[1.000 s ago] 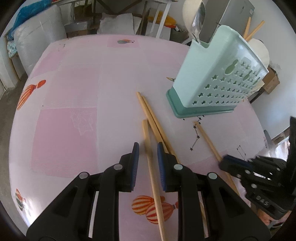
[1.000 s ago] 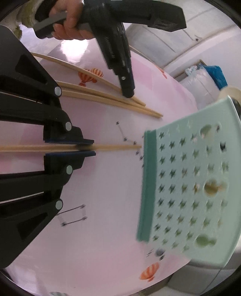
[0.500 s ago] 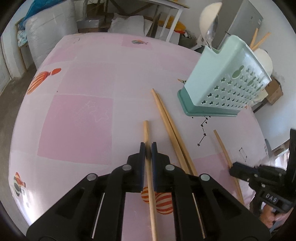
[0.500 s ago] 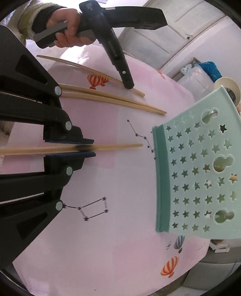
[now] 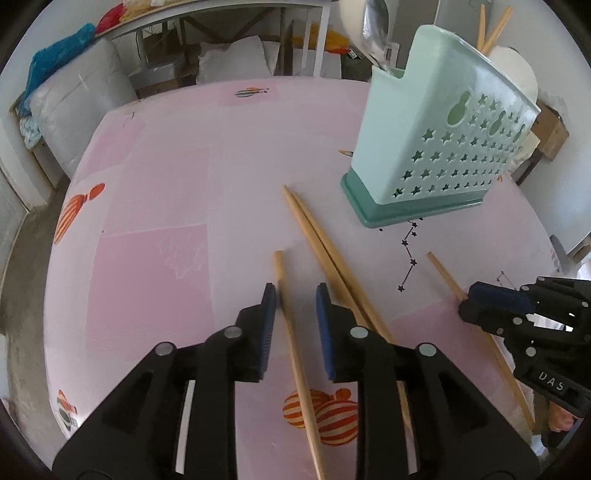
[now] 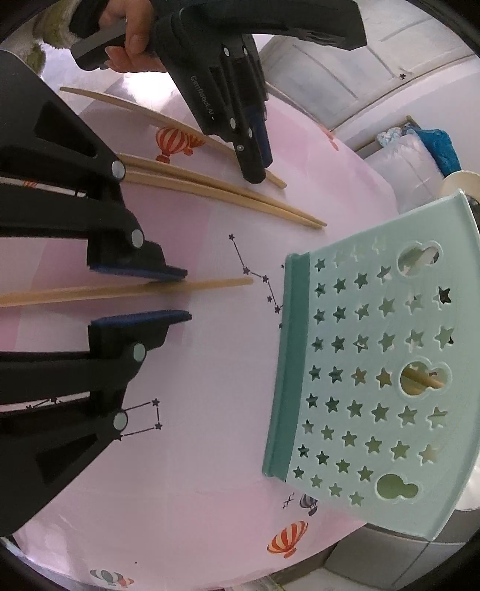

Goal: Organize utensils
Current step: 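Open and reposition the left tool along the chopstick to regrasp it, then lift the wooden chopstick upright with the left tool over the mint basket, then drop the chopstick into the basket by opening the left tool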

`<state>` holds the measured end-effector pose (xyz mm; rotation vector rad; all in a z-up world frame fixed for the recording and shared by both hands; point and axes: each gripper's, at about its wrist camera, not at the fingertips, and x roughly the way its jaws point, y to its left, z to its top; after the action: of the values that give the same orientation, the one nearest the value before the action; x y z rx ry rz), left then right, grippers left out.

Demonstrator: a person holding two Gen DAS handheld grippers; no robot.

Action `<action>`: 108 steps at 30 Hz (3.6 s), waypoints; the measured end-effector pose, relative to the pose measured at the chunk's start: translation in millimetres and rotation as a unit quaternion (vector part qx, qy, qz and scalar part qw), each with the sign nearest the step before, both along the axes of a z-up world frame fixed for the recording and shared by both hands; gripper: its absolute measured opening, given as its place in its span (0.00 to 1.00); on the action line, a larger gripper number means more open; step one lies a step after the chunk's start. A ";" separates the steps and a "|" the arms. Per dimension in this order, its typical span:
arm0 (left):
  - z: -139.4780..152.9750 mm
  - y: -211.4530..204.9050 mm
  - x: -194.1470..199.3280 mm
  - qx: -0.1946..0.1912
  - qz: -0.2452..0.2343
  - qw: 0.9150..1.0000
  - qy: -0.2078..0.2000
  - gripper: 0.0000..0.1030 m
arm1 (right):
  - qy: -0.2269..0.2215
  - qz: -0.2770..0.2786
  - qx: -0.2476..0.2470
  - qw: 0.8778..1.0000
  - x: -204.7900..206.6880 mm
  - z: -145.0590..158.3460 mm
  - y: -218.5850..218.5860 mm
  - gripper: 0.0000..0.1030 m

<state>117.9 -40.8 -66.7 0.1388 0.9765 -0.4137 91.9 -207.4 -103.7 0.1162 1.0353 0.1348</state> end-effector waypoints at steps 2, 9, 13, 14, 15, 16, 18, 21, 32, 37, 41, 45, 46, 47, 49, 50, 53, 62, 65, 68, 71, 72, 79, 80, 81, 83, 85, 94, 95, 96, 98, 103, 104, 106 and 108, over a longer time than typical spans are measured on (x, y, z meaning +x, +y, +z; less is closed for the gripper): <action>0.3 -1.1 1.7 0.001 0.001 1.000 -0.002 0.20 | -0.001 -0.003 0.003 1.000 0.1 -1.1 -1.9 0.09; -0.2 -1.7 2.4 0.003 0.001 1.000 -0.004 0.19 | -0.001 -0.017 0.019 1.000 -2.7 -3.6 -10.7 0.07; -1.5 -0.2 1.2 0.005 0.005 1.000 -0.010 0.13 | 0.001 -0.026 0.035 0.999 -4.4 -5.2 -17.3 0.07; -1.8 0.3 1.5 0.007 0.007 1.000 -0.013 0.10 | 0.001 -0.027 0.038 0.999 -5.0 -5.2 -18.4 0.07; -1.8 1.9 2.0 0.006 0.008 1.000 -0.013 0.08 | 0.001 -0.029 0.041 0.999 -6.8 -5.2 -22.1 0.07; -1.6 3.0 3.0 0.006 0.008 1.000 -0.012 0.07 | 0.001 -0.031 0.044 0.999 -7.5 -5.4 -24.2 0.07; -1.4 5.3 5.4 0.002 0.007 1.000 -0.007 0.05 | 0.001 -0.033 0.050 0.998 -8.8 -5.3 -26.2 0.07; -1.2 10.2 8.6 -0.010 0.008 1.000 0.001 0.04 | -0.001 -0.037 0.058 0.998 -10.8 -5.8 -29.4 0.07; 14.4 30.5 5.9 -0.069 0.021 0.997 -0.002 0.04 | -0.002 -0.047 0.075 0.996 -15.9 -6.2 -34.1 0.07; 41.2 40.5 -2.5 -0.102 0.021 0.994 -0.024 0.04 | -0.003 -0.048 0.078 0.996 -17.9 -5.6 -37.1 0.07; 66.7 48.4 -9.4 -0.142 0.008 0.989 -0.034 0.04 | -0.003 -0.050 0.081 0.996 -19.1 -5.2 -38.1 0.07; 91.3 54.2 -17.2 -0.180 -0.005 0.983 -0.045 0.04 | -0.003 -0.054 0.080 0.995 -21.6 -3.9 -41.5 0.07; 97.8 55.3 -18.8 -0.191 -0.009 0.980 -0.049 0.04 | -0.003 -0.056 0.080 0.995 -22.8 -3.9 -42.8 0.07; 103.0 54.8 -20.5 -0.199 -0.012 0.979 -0.051 0.04 | -0.003 -0.058 0.081 0.995 -23.2 -3.7 -44.3 0.07; 118.8 55.0 -22.7 -0.225 -0.021 0.972 -0.060 0.04 | -0.003 -0.064 0.082 0.995 -25.4 -3.5 -46.9 0.07; 128.0 54.0 -24.1 -0.235 -0.027 0.969 -0.068 0.04 | -0.004 -0.066 0.083 0.994 -26.4 -3.6 -48.7 0.07; 156.8 50.2 -26.7 -0.258 -0.045 0.960 -0.101 0.04 | -0.005 -0.070 0.085 0.994 -28.6 -3.9 -53.2 0.07; 254.4 21.4 -21.9 -0.313 -0.073 0.909 -0.264 0.04 | -0.009 -0.074 0.096 0.993 -30.1 -4.5 -53.6 0.07; 270.2 8.8 -13.9 -0.332 -0.060 0.892 -0.300 0.04 | -0.018 -0.073 0.101 0.992 -32.4 0.4 -56.2 0.07; 277.4 -12.7 -5.4 -0.335 -0.047 0.879 -0.335 0.04 | -0.028 -0.075 0.103 0.991 -35.3 6.8 -59.6 0.07; 274.0 -35.3 1.6 -0.332 -0.042 0.869 -0.365 0.04 | -0.036 -0.078 0.108 0.990 -38.5 12.4 -63.5 0.07; 269.8 -45.5 4.2 -0.322 -0.042 0.868 -0.375 0.04 | -0.038 -0.078 0.109 0.990 -39.3 14.0 -64.9 0.07; 221.3 -92.3 25.8 -0.267 -0.053 0.897 -0.347 0.04 | -0.046 -0.081 0.120 0.988 -43.5 16.6 -68.0 0.07; 213.5 -92.5 28.4 -0.263 -0.054 0.902 -0.338 0.04 | -0.047 -0.082 0.121 0.988 -44.6 17.1 -68.6 0.07; 204.0 -93.7 31.2 -0.258 -0.057 0.910 -0.321 0.04 | -0.048 -0.082 0.122 0.988 -45.6 17.7 -69.4 0.07; 192.6 -92.5 31.8 -0.250 -0.056 0.920 -0.296 0.04 | -0.050 -0.083 0.123 0.988 -47.0 18.0 -71.2 0.07; 187.6 -84.6 27.9 -0.249 -0.056 0.923 -0.287 0.06 | -0.054 -0.084 0.123 0.987 -49.6 20.0 -73.2 0.07; 180.4 -38.8 -11.6 -0.249 -0.061 0.927 -0.275 0.32 | -0.067 -0.097 0.124 0.985 -60.7 27.8 -80.0 0.07; 179.2 -35.4 -17.6 -0.247 -0.061 0.927 -0.275 0.35 | -0.068 -0.099 0.123 0.985 -61.9 29.0 -80.2 0.07; 176.0 -28.5 -24.8 -0.243 -0.061 0.929 -0.271 0.38 | -0.070 -0.100 0.122 0.985 -62.4 30.1 -80.6 0.07; 169.4 -17.8 -35.7 -0.238 -0.059 0.933 -0.264 0.40 | -0.075 -0.103 0.122 0.984 -63.5 34.8 -82.7 0.07; 136.1 4.2 -53.5 -0.207 -0.051 0.951 -0.223 0.49 | -0.138 -0.110 0.122 0.977 -68.8 72.5 -93.2 0.07; 124.0 7.1 -55.1 -0.197 -0.050 0.957 -0.206 0.50 | -0.157 -0.110 0.117 0.974 -69.2 83.9 -94.4 0.07; 101.4 11.1 -57.1 -0.177 -0.042 0.968 -0.176 0.50 | -0.195 -0.108 0.108 0.969 -71.0 106.2 -95.8 0.07; 76.8 15.8 -53.9 -0.156 -0.022 0.977 -0.141 0.50 | -0.229 -0.107 0.098 0.963 -71.4 128.4 -95.9 0.07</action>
<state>64.0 -25.1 10.0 -0.0643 0.6204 -0.5662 20.5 -303.3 24.7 0.3591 0.5406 0.0631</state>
